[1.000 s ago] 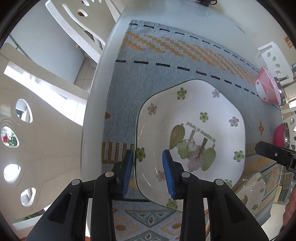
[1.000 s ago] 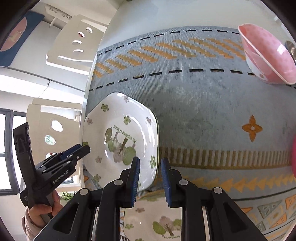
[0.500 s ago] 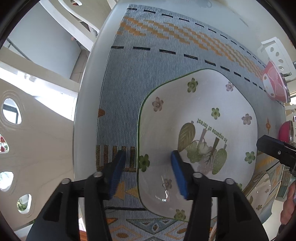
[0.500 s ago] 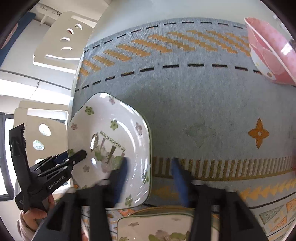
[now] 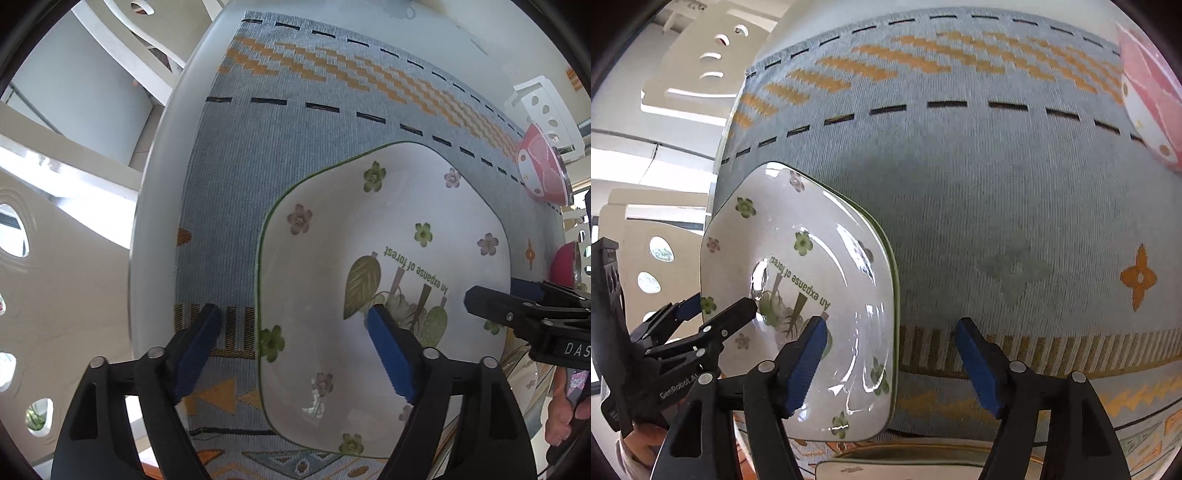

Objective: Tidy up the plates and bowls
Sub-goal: 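Close both grippers on the hexagonal plate rim, then lift the hexagonal plate with both grippers and carry it toward the plate stack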

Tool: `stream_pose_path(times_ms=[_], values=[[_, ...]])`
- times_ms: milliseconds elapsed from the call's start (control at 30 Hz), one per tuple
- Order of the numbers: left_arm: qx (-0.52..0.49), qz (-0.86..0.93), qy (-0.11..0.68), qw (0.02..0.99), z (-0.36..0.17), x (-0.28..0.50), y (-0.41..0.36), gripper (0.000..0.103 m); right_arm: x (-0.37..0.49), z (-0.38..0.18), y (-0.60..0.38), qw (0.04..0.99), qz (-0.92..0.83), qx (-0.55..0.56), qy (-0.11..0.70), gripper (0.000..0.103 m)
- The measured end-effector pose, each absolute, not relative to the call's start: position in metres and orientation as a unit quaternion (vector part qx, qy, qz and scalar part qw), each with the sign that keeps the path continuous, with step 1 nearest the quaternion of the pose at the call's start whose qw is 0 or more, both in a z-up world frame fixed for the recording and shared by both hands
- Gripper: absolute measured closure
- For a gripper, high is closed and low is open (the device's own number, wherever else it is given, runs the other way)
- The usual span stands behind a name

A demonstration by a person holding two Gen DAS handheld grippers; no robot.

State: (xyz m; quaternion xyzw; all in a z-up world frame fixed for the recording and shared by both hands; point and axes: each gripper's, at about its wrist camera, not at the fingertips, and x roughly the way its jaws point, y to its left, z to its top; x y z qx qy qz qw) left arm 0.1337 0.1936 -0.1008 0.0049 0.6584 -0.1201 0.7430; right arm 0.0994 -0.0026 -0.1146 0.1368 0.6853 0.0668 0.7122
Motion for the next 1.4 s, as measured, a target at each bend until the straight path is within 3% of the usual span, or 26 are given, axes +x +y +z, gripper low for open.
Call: stream_pose_path(times_ms=[133, 200, 267, 567, 633, 667, 700, 733, 800, 933, 1000, 1400], values=[[0.018, -0.119, 0.654, 0.747, -0.102, 0.128, 0.183, 0.012, 0.103, -0.117, 0.003, 0.714, 0.074, 0.137, 0.682, 0.020], [0.030, -0.115, 0.652, 0.749, -0.103, 0.124, 0.176, 0.010, 0.103, -0.119, 0.008, 0.719, 0.083, 0.145, 0.675, 0.006], [0.020, -0.113, 0.648, 0.753, -0.102, 0.123, 0.177, 0.010, 0.103, -0.120, 0.019, 0.726, 0.084, 0.129, 0.671, 0.000], [0.024, -0.110, 0.647, 0.754, -0.103, 0.118, 0.175, 0.010, 0.103, -0.119, 0.020, 0.731, 0.078, 0.123, 0.666, 0.001], [0.026, -0.109, 0.647, 0.754, -0.103, 0.117, 0.175, 0.011, 0.101, -0.116, 0.018, 0.732, 0.068, 0.120, 0.667, 0.006], [0.024, -0.108, 0.647, 0.754, -0.102, 0.118, 0.176, 0.013, 0.099, -0.115, 0.017, 0.733, 0.058, 0.112, 0.668, 0.015], [0.021, -0.109, 0.643, 0.758, -0.099, 0.118, 0.175, 0.030, 0.098, -0.113, 0.017, 0.737, 0.035, 0.092, 0.669, 0.030], [0.006, -0.121, 0.632, 0.765, -0.093, 0.118, 0.176, 0.056, 0.098, -0.111, 0.018, 0.740, 0.019, 0.075, 0.668, 0.040], [0.002, -0.111, 0.630, 0.769, -0.090, 0.117, 0.182, 0.064, 0.096, -0.109, 0.016, 0.742, 0.052, 0.119, 0.658, 0.077], [-0.023, -0.112, 0.627, 0.771, -0.089, 0.118, 0.193, 0.078, 0.095, -0.108, 0.012, 0.743, 0.041, 0.130, 0.655, 0.078], [-0.007, -0.111, 0.624, 0.773, -0.086, 0.117, 0.192, 0.080, 0.093, -0.108, 0.008, 0.744, 0.043, 0.136, 0.653, 0.081], [-0.008, -0.134, 0.611, 0.780, -0.072, 0.112, 0.186, 0.081, 0.071, -0.102, -0.013, 0.742, 0.058, 0.169, 0.647, 0.085]])
